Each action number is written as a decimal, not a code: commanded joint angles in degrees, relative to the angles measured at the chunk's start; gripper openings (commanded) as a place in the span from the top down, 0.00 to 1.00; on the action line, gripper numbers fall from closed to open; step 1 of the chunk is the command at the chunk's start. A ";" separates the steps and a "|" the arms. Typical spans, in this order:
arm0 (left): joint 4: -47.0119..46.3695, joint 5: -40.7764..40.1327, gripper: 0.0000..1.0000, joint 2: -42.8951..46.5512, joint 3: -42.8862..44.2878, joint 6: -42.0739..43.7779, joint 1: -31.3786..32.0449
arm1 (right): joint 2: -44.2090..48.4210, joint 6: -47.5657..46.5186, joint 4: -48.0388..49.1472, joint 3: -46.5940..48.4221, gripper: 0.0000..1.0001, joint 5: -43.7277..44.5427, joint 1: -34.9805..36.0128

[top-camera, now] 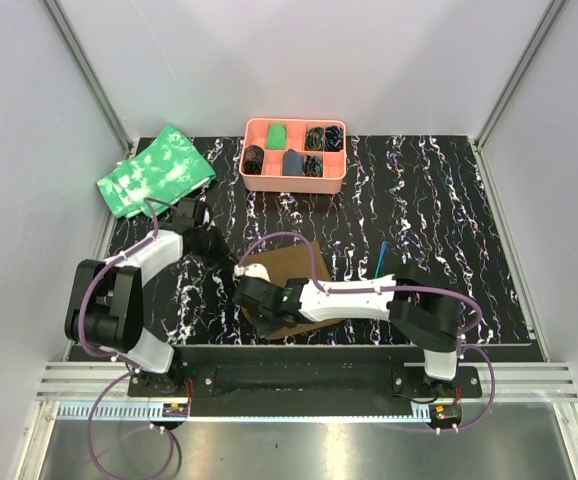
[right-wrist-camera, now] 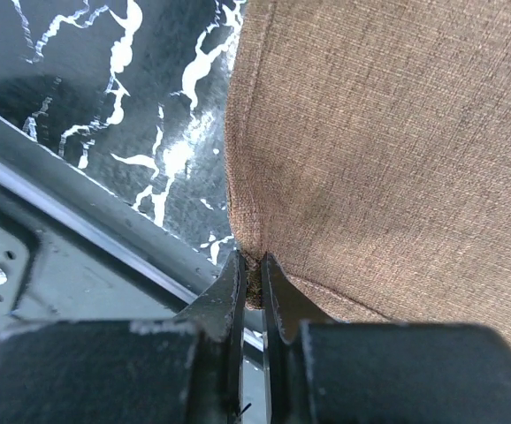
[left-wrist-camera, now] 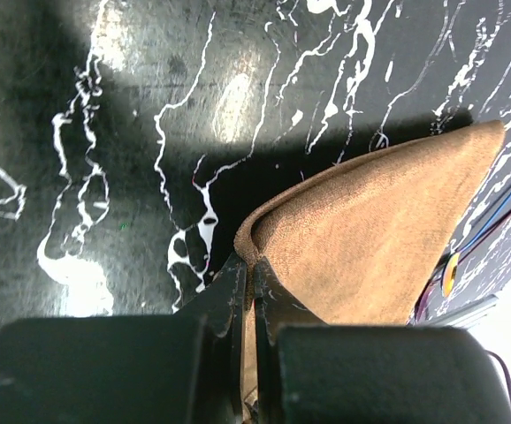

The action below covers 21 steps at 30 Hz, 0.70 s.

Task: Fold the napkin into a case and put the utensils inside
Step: Pick up the lower triangle-folded napkin from the center of the board.

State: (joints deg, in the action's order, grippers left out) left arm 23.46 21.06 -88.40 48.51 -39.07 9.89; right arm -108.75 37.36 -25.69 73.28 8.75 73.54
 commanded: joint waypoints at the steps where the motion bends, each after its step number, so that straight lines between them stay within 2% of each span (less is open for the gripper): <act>1: 3.42 -3.56 1.00 4.37 2.02 -0.31 -0.31 | 3.11 1.57 9.86 -2.69 1.00 -5.49 -0.94; 8: 7.12 -7.87 1.00 7.27 2.11 -0.48 -0.66 | 3.19 2.01 14.70 -3.22 1.00 -10.51 -1.11; 12: 10.71 -10.51 1.00 9.03 3.43 -1.62 -0.66 | 5.74 4.90 20.05 -7.52 1.00 -14.72 -2.51; 17: 14.24 -17.61 1.00 11.49 6.58 -5.57 0.04 | 11.80 10.08 33.75 -19.64 1.00 -21.93 -4.80; 21: 20.73 -29.83 1.00 11.76 11.25 -10.57 5.73 | 16.54 17.37 48.52 -31.77 1.00 -27.90 -8.49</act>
State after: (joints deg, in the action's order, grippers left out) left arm 40.07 4.64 -78.87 53.17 -44.07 11.42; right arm -97.34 46.87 6.33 49.87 -10.70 67.92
